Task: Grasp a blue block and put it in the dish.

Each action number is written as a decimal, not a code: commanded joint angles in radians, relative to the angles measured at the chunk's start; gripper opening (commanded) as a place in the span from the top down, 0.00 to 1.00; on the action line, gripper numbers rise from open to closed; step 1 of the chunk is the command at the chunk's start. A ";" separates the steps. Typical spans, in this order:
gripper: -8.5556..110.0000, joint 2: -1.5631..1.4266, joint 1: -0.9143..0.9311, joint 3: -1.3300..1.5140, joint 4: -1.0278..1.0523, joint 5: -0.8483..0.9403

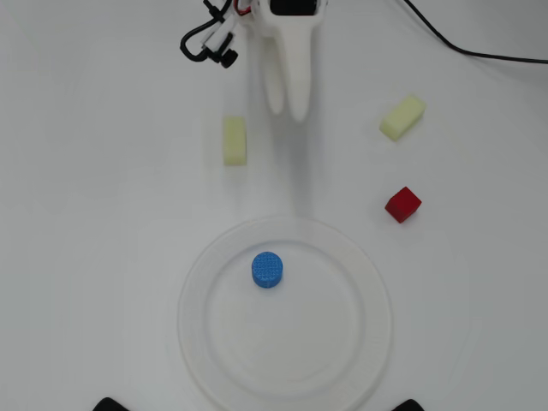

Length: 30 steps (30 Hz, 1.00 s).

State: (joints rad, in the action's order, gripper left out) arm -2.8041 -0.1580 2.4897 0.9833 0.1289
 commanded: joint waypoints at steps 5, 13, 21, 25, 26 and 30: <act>0.64 -0.281 -0.025 0.247 0.075 -0.043; 0.63 -0.476 -0.015 0.457 0.132 -0.037; 0.63 -0.644 0.003 0.618 0.238 -0.040; 0.71 -0.646 0.000 0.672 0.270 -0.051; 0.76 -0.646 -0.002 0.687 0.276 -0.055; 0.93 -0.646 -0.002 0.692 0.324 -0.084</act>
State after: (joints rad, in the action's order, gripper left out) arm -3.2735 -0.1718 3.0726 1.2855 0.0583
